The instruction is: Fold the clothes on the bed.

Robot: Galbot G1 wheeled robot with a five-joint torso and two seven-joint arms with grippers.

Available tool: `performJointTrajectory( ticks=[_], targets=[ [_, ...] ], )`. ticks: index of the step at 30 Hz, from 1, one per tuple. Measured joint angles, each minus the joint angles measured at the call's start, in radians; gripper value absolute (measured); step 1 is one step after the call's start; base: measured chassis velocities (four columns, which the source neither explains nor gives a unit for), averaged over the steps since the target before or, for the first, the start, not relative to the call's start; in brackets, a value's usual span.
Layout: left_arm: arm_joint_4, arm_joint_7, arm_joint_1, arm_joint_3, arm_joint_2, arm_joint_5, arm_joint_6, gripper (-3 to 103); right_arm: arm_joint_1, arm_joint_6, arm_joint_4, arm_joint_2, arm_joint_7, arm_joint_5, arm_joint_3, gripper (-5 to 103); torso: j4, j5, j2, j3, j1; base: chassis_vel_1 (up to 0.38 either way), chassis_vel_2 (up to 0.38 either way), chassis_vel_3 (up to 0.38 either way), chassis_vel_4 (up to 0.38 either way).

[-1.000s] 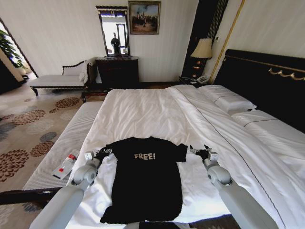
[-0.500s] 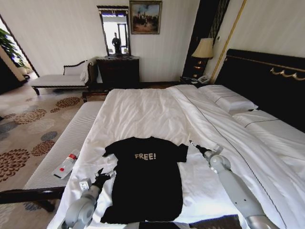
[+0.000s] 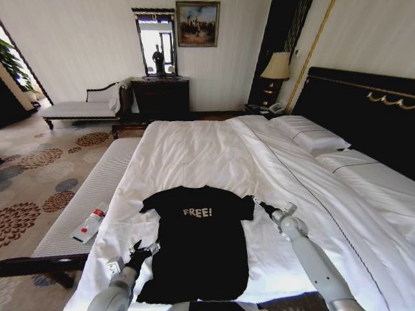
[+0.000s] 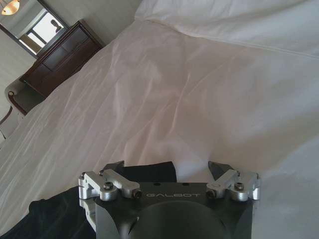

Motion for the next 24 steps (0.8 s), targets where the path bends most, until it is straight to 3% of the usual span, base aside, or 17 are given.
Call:
performJointTrajectory(
  ticks=[4,6,13,15,18,24],
  targets=[
    [-0.009,-0.001,0.002,-0.007,0.0,0.0,0.0,100,-0.006,-0.01,0.015,0.013,-0.003,0.011,0.0,71,0.0,0.0,0.0,0.0,0.0,0.0,0.0,0.0,0.0],
    [-0.009,-0.001,0.002,-0.007,0.0,0.0,0.0,100,-0.007,-0.012,0.017,0.014,-0.004,0.013,-0.001,71,0.0,0.0,0.0,0.0,0.0,0.0,0.0,0.0,0.0],
    [-0.013,-0.003,-0.003,-0.02,0.001,-0.002,0.0,100,-0.024,-0.022,0.028,0.029,-0.006,0.016,-0.006,39,0.0,0.0,0.0,0.0,0.0,0.0,0.0,0.0,0.0],
    [-0.013,-0.003,-0.003,-0.021,0.001,-0.003,0.0,100,-0.025,-0.022,0.028,0.03,-0.006,0.016,-0.006,39,0.0001,0.0,0.0,0.0,0.0,0.0,0.0,0.0,0.0],
    [-0.015,-0.004,-0.006,-0.025,0.003,-0.006,0.0,100,-0.026,-0.024,0.028,0.031,-0.005,0.016,-0.007,23,0.0,0.0,0.0,0.0,0.0,0.0,0.0,0.0,0.0],
    [-0.019,-0.005,-0.006,-0.025,0.004,-0.007,0.0,100,-0.023,-0.024,0.022,0.03,-0.004,0.016,-0.007,7,0.0001,0.0,0.0,0.0,0.0,0.0,0.0,0.0,0.0]
  ],
)
